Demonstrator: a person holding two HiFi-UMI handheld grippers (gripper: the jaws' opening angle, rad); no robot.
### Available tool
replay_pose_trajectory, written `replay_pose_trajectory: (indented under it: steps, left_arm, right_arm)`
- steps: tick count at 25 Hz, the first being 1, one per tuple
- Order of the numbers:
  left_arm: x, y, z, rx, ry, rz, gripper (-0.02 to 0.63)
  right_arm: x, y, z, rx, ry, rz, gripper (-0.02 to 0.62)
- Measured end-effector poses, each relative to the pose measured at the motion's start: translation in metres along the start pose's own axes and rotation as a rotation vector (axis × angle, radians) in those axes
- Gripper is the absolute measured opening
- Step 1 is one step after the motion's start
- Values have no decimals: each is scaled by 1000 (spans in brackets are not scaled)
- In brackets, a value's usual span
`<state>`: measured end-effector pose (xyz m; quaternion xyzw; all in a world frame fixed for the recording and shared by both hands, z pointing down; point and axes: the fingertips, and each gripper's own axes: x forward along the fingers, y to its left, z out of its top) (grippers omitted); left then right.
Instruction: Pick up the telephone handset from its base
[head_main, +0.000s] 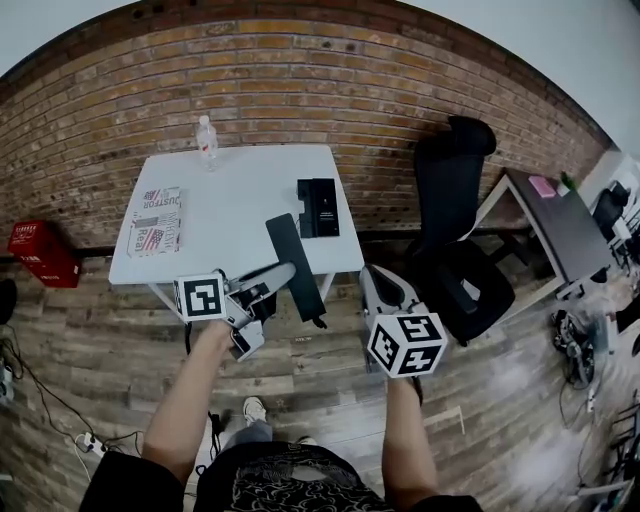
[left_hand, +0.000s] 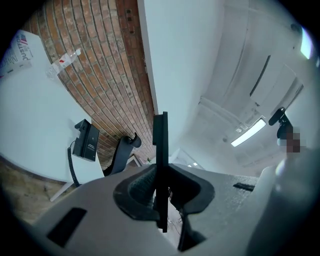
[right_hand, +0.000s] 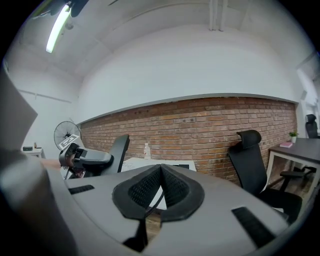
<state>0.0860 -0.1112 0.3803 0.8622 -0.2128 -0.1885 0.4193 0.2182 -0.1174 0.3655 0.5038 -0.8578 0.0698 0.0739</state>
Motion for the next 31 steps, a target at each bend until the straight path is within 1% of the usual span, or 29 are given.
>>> replay_pose_trajectory:
  steps: [4,10,12,14,18,23,31]
  left_arm:
    - [-16,-15,-9,43,-70,50,74]
    - [-46,-24,-23,60,-164,135,74]
    - [-54,-30,-24,55,-212,139,74]
    - [-60,-37,-26,64,-241,147,74]
    - [-70,-43,-35,81,-265,181,74]
    - [-72,-51,-35,72,-290,166,74]
    - [-75,-54,-41,60,-291,184,74]
  right_arm:
    - [-19,0,-5,-2,-6,26,0]
    - [-45,5,-16,-6,-11,53,-2]
    - [-53,7,-17,-9,-14,63,0]
    - [-61,8,-18,-12,-19,69,-1]
    - [-76,8,-24,-7,-23,70,0]
    - [-84,6,-20,-9,-31,67,-1]
    - [-93,6,-18,-12,-34,65,0]
